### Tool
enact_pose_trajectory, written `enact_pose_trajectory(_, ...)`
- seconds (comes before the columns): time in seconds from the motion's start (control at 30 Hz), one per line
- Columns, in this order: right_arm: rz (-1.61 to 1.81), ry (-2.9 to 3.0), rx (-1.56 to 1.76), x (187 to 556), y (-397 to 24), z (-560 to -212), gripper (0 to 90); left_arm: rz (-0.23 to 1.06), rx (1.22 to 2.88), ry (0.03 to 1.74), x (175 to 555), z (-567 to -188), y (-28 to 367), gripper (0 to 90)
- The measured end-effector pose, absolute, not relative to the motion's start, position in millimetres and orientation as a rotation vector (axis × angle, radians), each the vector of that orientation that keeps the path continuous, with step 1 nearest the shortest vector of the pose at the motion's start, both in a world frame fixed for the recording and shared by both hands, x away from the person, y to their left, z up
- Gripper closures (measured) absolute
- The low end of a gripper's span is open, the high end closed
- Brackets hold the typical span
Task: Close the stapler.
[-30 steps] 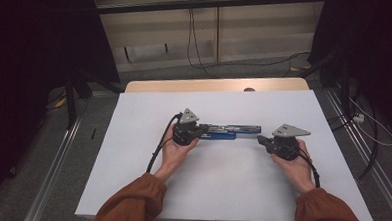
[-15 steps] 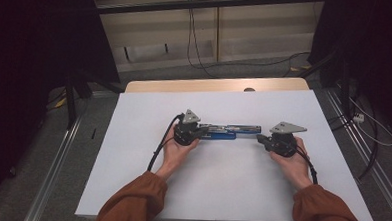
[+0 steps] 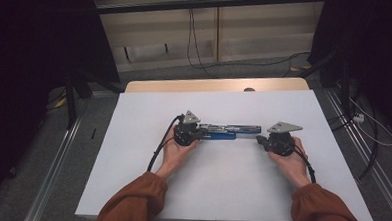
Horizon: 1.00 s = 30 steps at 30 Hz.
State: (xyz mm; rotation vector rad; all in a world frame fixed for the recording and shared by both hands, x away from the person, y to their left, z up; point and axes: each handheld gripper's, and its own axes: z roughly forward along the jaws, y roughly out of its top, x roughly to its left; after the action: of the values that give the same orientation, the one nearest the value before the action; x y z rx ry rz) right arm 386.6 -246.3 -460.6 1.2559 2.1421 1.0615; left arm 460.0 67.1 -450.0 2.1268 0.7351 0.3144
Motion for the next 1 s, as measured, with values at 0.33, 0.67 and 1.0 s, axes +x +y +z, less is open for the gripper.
enact_pose_trajectory(0.33, 0.996, 2.166, 1.337, 393.9, -245.1, -461.8, 90.0, 0.304, 2.127, 0.725, 461.3, -450.1, 68.9, 90.0)
enact_pose_trajectory(0.67, 1.028, 2.155, 1.365, 400.3, -245.7, -463.5, 90.0, 0.31, 2.133, 0.722, 460.8, -450.0, 68.8, 90.0)
enact_pose_trajectory(1.0, 0.997, 2.164, 1.323, 405.1, -241.1, -463.1, 90.0, 0.291, 2.127, 0.727, 461.7, -450.2, 69.9, 90.0)
